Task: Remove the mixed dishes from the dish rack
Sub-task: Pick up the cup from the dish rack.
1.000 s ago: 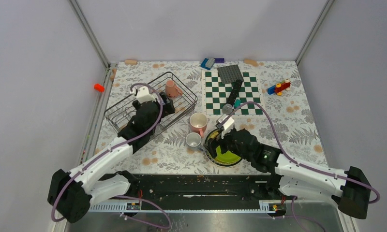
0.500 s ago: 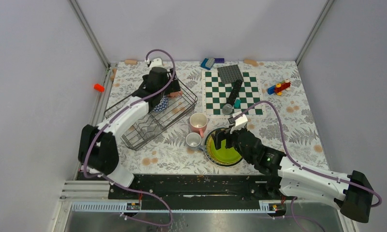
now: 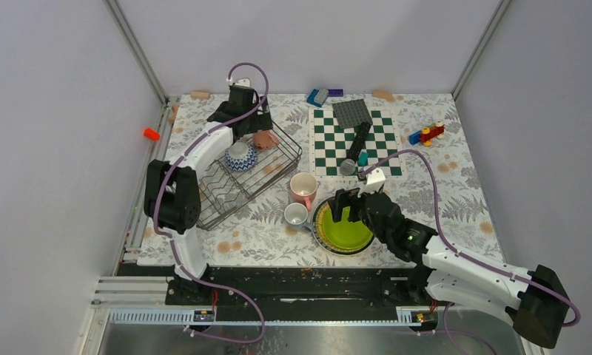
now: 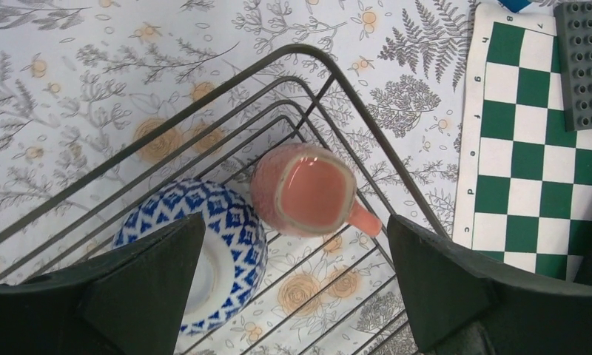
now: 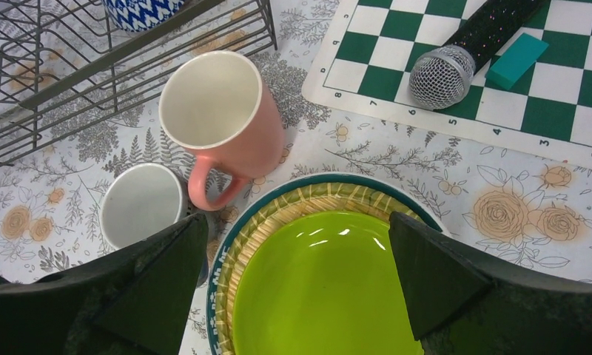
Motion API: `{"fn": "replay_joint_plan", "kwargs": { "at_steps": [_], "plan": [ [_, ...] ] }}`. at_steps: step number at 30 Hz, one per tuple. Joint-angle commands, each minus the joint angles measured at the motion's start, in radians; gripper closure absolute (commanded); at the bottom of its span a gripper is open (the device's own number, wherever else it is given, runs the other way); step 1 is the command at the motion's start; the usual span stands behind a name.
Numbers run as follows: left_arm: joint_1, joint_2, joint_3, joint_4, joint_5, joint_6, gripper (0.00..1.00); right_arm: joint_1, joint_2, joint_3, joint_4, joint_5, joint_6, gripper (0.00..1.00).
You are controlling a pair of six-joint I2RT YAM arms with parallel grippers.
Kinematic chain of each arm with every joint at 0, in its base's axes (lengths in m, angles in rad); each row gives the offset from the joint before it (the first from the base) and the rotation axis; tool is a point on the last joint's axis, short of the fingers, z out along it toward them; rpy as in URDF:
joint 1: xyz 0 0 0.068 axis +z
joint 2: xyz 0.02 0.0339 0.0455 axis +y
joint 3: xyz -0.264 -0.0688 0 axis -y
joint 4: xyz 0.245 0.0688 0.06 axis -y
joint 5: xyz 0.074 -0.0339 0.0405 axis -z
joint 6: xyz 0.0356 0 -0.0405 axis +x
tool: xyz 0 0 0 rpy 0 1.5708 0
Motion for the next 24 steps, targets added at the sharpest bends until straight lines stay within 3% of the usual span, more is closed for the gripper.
{"fn": "replay_joint_plan", "kwargs": {
  "at_steps": [1,13,24],
  "plan": [
    [0.023,0.059,0.098,-0.015,0.113,0.049,0.01,-0.021,0.011,0.026,0.003,-0.015,0.025,0.01],
    [0.058,0.164,0.182,-0.047,0.256,0.100,0.11,-0.043,0.047,0.031,0.010,-0.010,0.016,0.00],
    [0.059,0.236,0.252,-0.096,0.228,0.117,0.19,-0.048,0.064,0.033,0.016,0.007,0.004,0.00]
  ]
}}
